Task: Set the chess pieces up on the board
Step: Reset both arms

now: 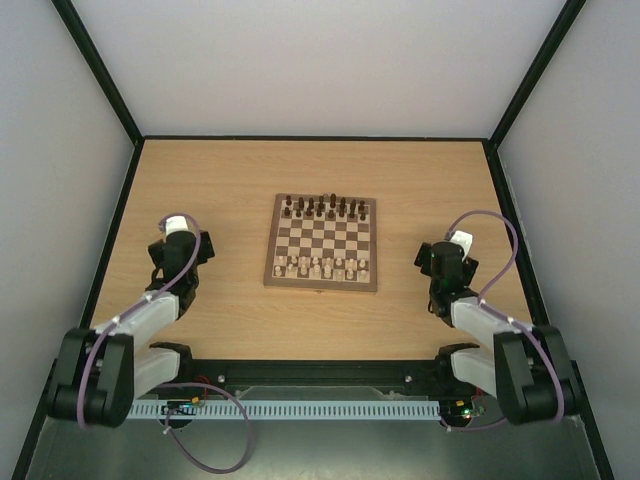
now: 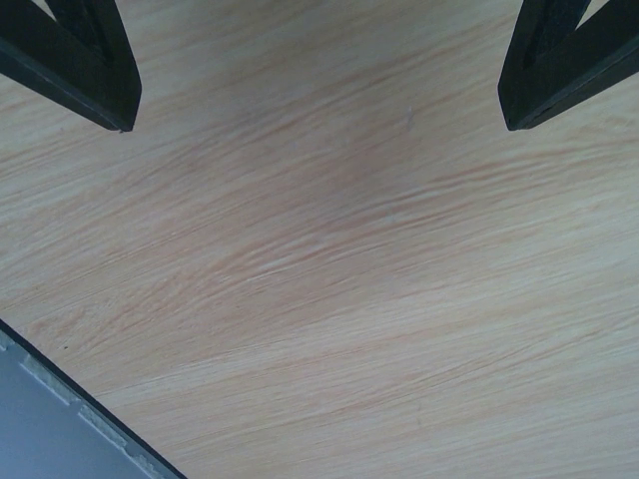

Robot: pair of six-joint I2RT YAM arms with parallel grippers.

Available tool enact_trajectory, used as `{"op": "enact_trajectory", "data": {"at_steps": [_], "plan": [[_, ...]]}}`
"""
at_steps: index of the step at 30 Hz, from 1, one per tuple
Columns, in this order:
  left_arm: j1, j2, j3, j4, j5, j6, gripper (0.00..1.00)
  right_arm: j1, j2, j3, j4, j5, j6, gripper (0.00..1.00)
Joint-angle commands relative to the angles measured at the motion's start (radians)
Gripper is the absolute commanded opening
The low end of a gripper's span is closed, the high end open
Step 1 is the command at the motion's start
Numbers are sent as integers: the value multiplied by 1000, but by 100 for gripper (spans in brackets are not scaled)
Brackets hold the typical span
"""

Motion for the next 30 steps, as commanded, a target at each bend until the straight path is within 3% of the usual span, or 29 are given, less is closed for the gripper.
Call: {"op": "enact_trajectory", "data": {"at_steps": [1,9,11,13,22,25,30], "plan": [[17,126,24,231,3,57,99,-32,118,41,256,4,-3,99],[32,269,74,429,62,100,99,-56,277,141,328,-23,-45,99],[38,310,100,452,79,100,100,-83,298,88,455,-44,-34,99],[46,359,83,555,119,90,99,-89,307,92,454,-74,-45,99],[54,339,52,583,151,90,99,-87,299,30,560,-154,-85,99],[49,332,35,598,156,98,100,-86,341,-41,734,-230,-128,99],[48,327,24,620,208,122,100,-72,340,-18,686,-252,-151,99]]}}
